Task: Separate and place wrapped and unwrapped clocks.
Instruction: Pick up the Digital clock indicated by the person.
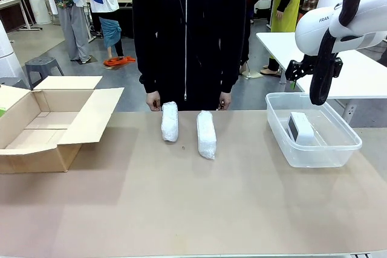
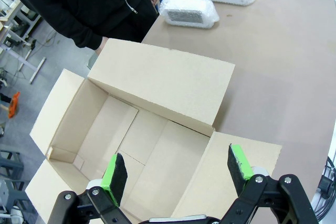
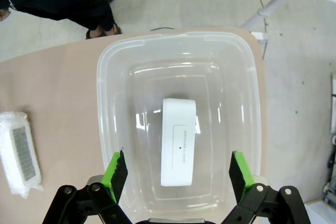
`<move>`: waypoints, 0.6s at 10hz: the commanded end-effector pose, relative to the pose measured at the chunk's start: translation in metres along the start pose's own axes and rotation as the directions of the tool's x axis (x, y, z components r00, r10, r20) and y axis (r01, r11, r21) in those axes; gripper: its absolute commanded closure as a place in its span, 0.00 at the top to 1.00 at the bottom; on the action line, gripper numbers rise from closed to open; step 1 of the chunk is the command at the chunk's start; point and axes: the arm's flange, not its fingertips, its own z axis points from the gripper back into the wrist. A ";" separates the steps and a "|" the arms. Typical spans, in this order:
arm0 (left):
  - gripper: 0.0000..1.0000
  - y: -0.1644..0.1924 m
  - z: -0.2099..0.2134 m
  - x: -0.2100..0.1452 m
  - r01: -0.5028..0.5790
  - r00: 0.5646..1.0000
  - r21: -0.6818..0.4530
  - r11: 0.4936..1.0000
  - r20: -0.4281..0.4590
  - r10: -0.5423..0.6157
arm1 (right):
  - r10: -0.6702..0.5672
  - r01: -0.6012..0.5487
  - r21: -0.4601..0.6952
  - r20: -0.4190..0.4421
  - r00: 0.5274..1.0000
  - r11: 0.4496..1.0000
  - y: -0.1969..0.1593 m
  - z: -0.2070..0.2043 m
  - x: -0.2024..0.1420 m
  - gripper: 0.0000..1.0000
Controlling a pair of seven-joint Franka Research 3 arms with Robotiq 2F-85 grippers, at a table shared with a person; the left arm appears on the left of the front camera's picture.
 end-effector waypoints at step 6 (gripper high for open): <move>1.00 0.002 -0.001 -0.003 0.014 1.000 -0.009 1.000 0.020 -0.014 | 0.149 -0.149 0.067 0.003 0.989 0.987 -0.012 0.007 -0.008 1.00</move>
